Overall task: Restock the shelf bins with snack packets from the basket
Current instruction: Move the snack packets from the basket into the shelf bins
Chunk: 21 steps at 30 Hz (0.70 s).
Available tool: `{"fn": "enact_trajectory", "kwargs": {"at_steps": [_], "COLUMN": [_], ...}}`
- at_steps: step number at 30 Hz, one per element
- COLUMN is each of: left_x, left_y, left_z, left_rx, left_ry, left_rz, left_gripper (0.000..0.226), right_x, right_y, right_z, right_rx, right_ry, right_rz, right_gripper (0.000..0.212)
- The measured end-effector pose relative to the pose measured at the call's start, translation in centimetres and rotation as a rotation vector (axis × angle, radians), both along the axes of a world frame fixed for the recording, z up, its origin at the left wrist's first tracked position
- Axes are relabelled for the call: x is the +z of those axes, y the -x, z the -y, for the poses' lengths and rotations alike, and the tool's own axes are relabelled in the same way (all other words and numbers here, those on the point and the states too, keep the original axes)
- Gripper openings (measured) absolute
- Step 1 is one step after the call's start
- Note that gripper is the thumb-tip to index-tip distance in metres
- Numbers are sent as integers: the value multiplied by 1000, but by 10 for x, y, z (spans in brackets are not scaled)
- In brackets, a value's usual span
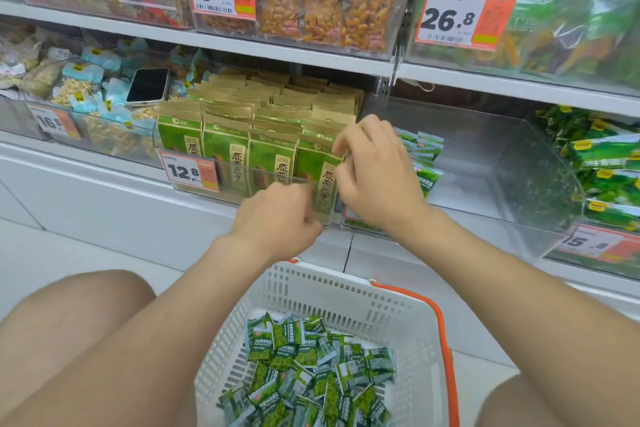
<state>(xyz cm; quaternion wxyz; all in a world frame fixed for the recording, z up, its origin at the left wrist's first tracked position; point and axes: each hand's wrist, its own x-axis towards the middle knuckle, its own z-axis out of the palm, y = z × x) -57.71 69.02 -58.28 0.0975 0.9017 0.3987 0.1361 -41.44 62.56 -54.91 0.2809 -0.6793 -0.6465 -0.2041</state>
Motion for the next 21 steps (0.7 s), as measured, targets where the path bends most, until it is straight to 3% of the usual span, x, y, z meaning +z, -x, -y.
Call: {"fn": "enact_trajectory", "kwargs": {"at_steps": [3, 6, 10, 17, 21], "left_x": [-28, -67, -130, -250, -290], "left_y": [-2, -10, -26, -18, -7], "left_z": [15, 37, 66, 110, 126], "left_rx": [-195, -346, -487, -493, -585], "left_ry": [155, 192, 245, 581, 606], "left_rz": [-492, -783, -881, -892, -1029], "left_gripper": [26, 27, 13, 19, 58], "right_x": [-25, -69, -120, -160, -164], "right_y": [5, 9, 10, 3, -3], "right_z": [42, 79, 114, 139, 138], "right_rx": [140, 180, 211, 216, 207], "right_ry": [387, 834, 1114, 1433, 1449], "right_rz": [39, 181, 271, 309, 304], "right_gripper": [20, 25, 33, 14, 17]}}
